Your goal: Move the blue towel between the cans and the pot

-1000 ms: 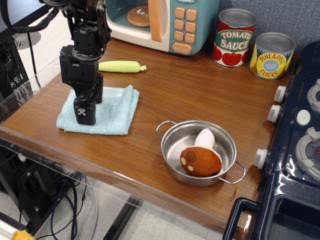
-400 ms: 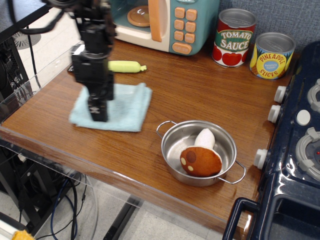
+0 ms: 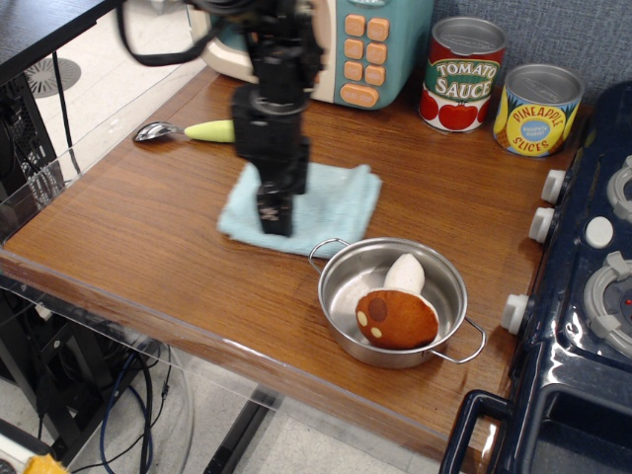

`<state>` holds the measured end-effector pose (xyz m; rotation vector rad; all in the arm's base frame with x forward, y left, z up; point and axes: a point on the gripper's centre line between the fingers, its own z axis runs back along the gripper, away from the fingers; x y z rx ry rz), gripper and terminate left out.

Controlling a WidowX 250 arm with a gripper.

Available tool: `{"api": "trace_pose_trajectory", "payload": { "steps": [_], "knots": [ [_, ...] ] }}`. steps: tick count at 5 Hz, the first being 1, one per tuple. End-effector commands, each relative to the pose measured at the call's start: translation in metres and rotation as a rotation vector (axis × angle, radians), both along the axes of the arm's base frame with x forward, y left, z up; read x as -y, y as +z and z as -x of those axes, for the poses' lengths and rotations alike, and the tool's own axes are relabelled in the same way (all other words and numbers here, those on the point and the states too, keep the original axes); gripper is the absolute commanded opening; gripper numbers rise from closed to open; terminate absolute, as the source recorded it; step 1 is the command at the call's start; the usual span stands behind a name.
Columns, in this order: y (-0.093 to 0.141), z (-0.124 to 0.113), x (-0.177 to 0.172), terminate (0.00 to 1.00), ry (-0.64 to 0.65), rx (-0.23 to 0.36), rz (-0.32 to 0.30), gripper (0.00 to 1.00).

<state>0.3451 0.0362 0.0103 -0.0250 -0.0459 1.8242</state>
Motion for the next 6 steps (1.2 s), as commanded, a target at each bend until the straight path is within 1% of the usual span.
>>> {"api": "trace_pose_trajectory", "payload": {
  "steps": [1, 2, 3, 4, 6],
  "knots": [
    [0.012, -0.028, 0.067, 0.00, -0.046, 0.022, 0.078, 1.00],
    [0.015, -0.037, 0.088, 0.00, -0.067, 0.004, 0.113, 1.00],
    [0.020, -0.042, 0.106, 0.00, -0.119, 0.005, 0.107, 1.00],
    [0.025, -0.046, 0.118, 0.00, -0.144, 0.011, 0.108, 1.00],
    [0.055, -0.049, 0.118, 0.00, -0.118, 0.073, 0.106, 1.00]
  ]
}}
